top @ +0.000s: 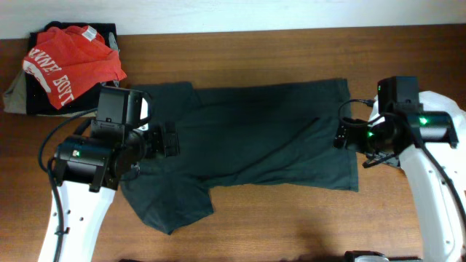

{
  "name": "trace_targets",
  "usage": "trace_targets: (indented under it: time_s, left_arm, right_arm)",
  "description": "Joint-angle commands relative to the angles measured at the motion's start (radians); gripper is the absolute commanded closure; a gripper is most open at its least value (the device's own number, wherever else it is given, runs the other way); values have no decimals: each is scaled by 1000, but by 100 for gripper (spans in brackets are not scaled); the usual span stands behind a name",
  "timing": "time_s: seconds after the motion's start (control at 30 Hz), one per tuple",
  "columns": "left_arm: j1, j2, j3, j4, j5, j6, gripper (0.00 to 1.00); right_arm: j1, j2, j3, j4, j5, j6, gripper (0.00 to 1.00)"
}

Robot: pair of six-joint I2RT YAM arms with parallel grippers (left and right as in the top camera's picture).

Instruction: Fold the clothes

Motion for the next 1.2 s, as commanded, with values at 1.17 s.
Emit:
trace_targets:
  time_s: [1.17]
  left_arm:
    - [-1,3,0,42,-60,-42,1]
  right_arm:
    - [-2,90,-3,223,-78,32,1]
